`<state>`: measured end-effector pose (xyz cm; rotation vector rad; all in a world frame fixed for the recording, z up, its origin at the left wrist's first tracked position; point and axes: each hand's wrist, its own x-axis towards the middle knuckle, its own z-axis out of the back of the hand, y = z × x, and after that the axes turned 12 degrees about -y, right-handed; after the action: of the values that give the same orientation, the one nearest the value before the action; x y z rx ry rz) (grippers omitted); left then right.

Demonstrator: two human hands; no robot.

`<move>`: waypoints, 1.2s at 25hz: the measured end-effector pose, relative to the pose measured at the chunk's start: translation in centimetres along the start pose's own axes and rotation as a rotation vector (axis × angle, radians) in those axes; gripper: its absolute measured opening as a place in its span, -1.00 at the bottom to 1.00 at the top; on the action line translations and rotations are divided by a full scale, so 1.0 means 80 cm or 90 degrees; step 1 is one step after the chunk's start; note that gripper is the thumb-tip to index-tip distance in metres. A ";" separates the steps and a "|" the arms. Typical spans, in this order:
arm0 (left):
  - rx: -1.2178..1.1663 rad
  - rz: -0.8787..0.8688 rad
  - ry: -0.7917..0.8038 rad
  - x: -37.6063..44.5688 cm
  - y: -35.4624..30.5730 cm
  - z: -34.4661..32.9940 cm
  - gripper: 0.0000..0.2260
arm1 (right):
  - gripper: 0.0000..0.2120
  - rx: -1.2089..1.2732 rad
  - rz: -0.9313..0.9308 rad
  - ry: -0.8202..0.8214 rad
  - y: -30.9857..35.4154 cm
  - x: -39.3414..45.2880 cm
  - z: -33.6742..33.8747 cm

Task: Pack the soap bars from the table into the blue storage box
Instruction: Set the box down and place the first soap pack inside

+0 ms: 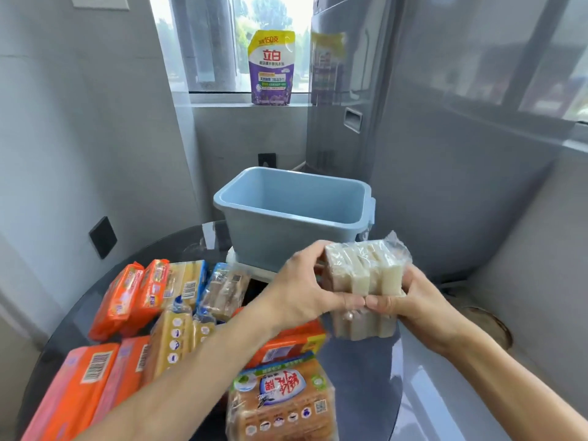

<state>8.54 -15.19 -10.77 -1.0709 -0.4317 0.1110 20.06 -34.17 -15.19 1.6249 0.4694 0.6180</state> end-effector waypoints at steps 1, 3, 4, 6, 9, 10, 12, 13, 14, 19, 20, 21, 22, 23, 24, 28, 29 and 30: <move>0.003 0.017 0.024 -0.003 0.008 -0.014 -0.43 | -0.27 -0.009 -0.027 0.005 -0.011 -0.011 0.009; 0.034 0.013 0.053 -0.009 0.020 -0.034 -0.47 | -0.38 -0.031 -0.064 0.029 -0.030 -0.026 0.020; 0.051 0.000 0.053 -0.010 0.025 -0.041 -0.48 | -0.41 -0.041 -0.073 0.037 -0.034 -0.031 0.023; 0.049 -0.011 0.046 -0.010 0.032 -0.046 -0.50 | -0.41 -0.047 -0.072 0.072 -0.029 -0.033 0.030; 0.035 -0.007 0.039 -0.012 0.037 -0.047 -0.49 | -0.39 -0.052 -0.044 0.100 -0.021 -0.027 0.035; 0.034 -0.003 0.040 -0.012 0.038 -0.046 -0.48 | -0.40 -0.054 -0.037 0.087 -0.021 -0.026 0.035; 0.025 0.011 0.055 -0.010 0.037 -0.043 -0.48 | -0.43 -0.050 -0.028 0.067 -0.022 -0.024 0.035; 0.013 0.017 0.069 -0.008 0.037 -0.041 -0.49 | -0.44 -0.045 -0.026 0.062 -0.021 -0.024 0.035; 0.003 0.023 0.082 -0.007 0.036 -0.038 -0.50 | -0.44 -0.040 -0.027 0.061 -0.020 -0.025 0.035; 0.051 -0.010 0.093 -0.013 0.036 -0.037 -0.51 | -0.41 -0.068 -0.005 0.022 -0.028 -0.031 0.030; 0.084 -0.027 0.084 -0.015 0.035 -0.039 -0.50 | -0.40 -0.066 -0.001 0.009 -0.029 -0.032 0.029; 0.107 -0.035 0.072 -0.015 0.035 -0.041 -0.50 | -0.40 -0.060 -0.003 0.005 -0.029 -0.031 0.028; 0.116 -0.034 0.062 -0.015 0.035 -0.041 -0.49 | -0.39 -0.055 -0.008 0.013 -0.028 -0.031 0.027; 0.112 -0.024 0.064 -0.014 0.036 -0.041 -0.48 | -0.39 -0.051 -0.016 0.035 -0.027 -0.029 0.027; 0.105 -0.010 0.079 -0.013 0.037 -0.040 -0.46 | -0.39 -0.055 -0.025 0.067 -0.026 -0.028 0.027; 0.119 0.027 0.120 -0.010 0.042 -0.043 -0.41 | -0.39 -0.135 -0.069 0.135 -0.029 -0.029 0.030; 0.127 0.028 0.113 -0.010 0.043 -0.045 -0.41 | -0.40 -0.162 -0.057 0.124 -0.032 -0.031 0.029; 0.135 0.027 0.104 -0.010 0.045 -0.046 -0.40 | -0.40 -0.184 -0.035 0.099 -0.034 -0.032 0.027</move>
<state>9.66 -16.77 -15.61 -0.8733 -0.2440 0.1037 19.56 -37.04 -18.39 1.2920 0.5122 0.7386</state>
